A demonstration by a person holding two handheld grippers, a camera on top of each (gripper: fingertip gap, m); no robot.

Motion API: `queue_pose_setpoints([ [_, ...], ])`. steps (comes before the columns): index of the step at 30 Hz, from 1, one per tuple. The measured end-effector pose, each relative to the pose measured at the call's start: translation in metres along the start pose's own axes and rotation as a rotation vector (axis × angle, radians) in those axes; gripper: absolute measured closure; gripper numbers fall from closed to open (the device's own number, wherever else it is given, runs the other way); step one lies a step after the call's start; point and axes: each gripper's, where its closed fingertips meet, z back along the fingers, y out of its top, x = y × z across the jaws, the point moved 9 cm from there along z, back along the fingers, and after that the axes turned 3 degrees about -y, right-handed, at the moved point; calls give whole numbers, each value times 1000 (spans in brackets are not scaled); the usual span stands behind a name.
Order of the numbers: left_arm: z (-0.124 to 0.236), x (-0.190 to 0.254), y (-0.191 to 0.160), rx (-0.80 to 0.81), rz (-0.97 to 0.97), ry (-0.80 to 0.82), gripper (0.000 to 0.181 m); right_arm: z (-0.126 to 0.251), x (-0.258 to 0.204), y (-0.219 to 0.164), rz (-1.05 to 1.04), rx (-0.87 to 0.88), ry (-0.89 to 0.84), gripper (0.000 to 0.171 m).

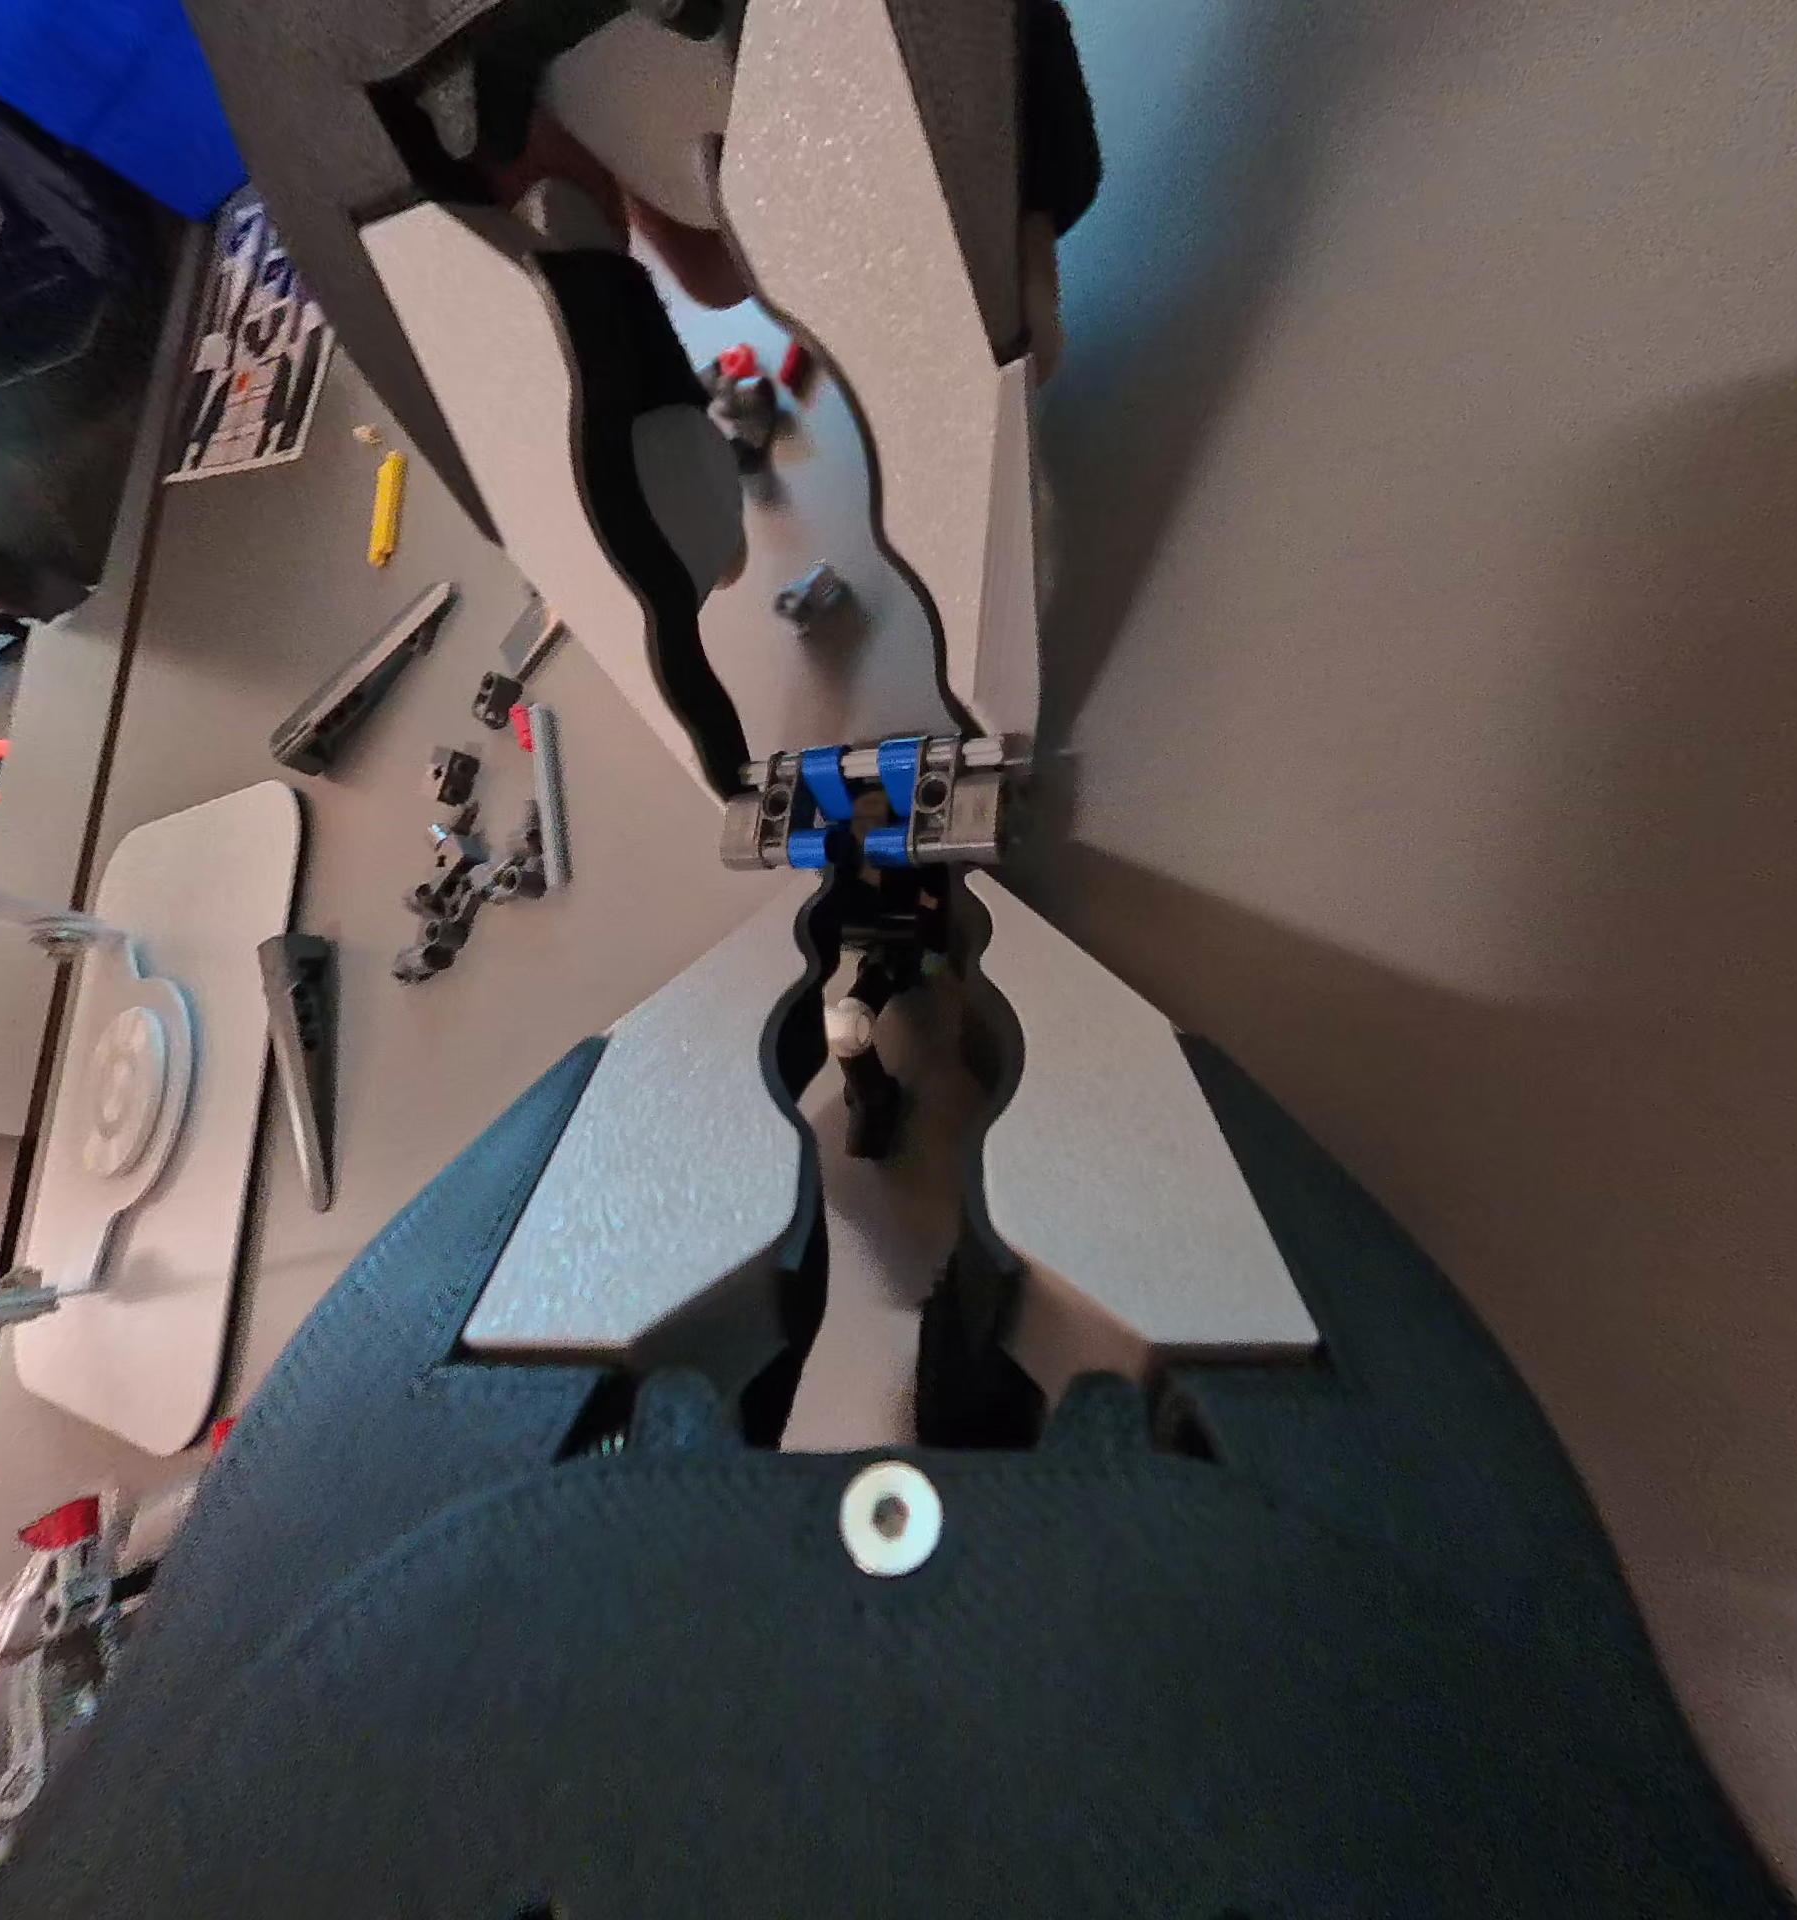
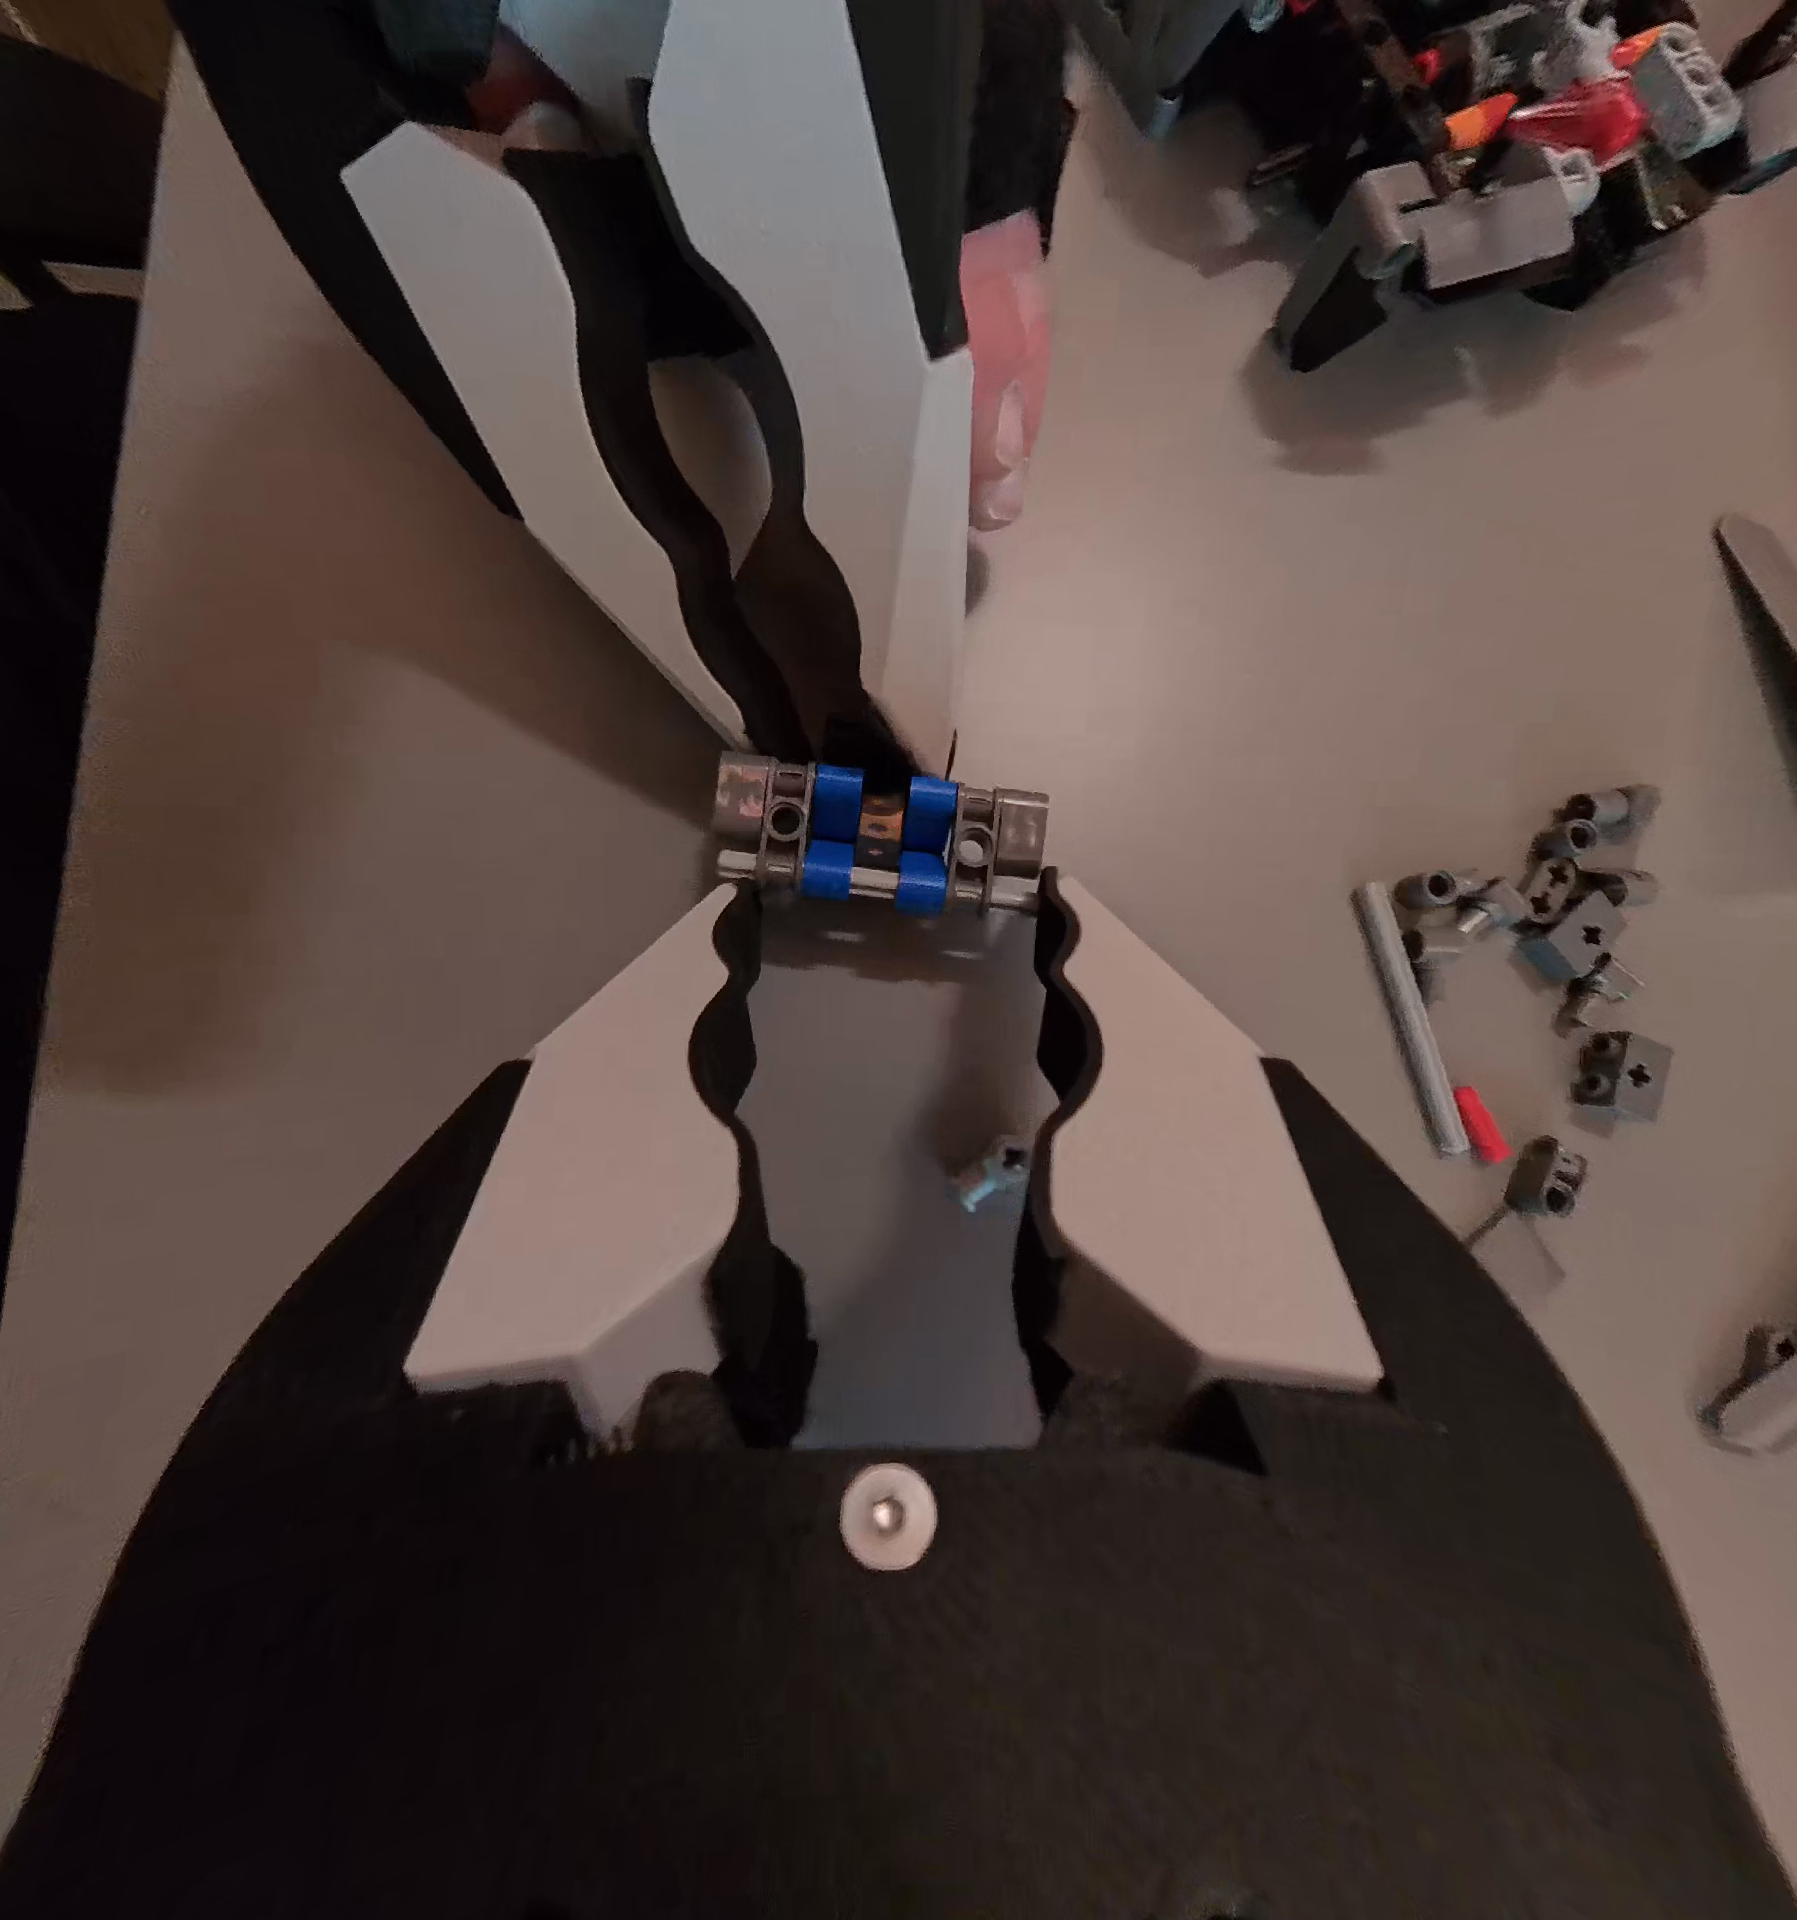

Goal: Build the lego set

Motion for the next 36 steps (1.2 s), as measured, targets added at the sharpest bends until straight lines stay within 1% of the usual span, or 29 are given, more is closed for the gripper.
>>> queue_pose_setpoints([
  [2,-2,-4,-1,-18,1,51,161,2,5,-1,-15,8,-27,115],
  [6,1,-12,-3,-17,28,87,143,16,13,-2,-35,69,-78,111],
  [9,2,-17,-8,-14,104,50,140,23,21,-6,-58,100,-116,110],
  [12,3,-19,-9,-28,93,74,137,27,30,-11,-87,122,-152,112],
  [14,3,-19,-9,-35,100,73,137,30,34,-12,-86,135,-180,114],
  [17,4,-19,-13,-42,118,54,151,33,33,-5,-73,151,-185,116],
  [19,4,-19,-15,-41,120,46,154,31,28,5,-58,143,-150,114],
  [22,5,-19,-15,-47,101,56,155,17,20,20,-15,93,-94,110],
  [24,5,-20,-15,-52,95,71,152,7,20,26,21,40,-84,110],
  [27,10,-21,-16,-52,80,101,150,3,24,33,51,3,-80,108],
  [31,20,-26,-13,-3,70,152,150,20,42,36,16,124,-120,108],
  [35,23,-31,-13,30,66,217,146,33,57,25,23,235,-227,103],
  [36,23,-32,-13,35,66,229,146,34,59,21,22,268,-248,104],
])
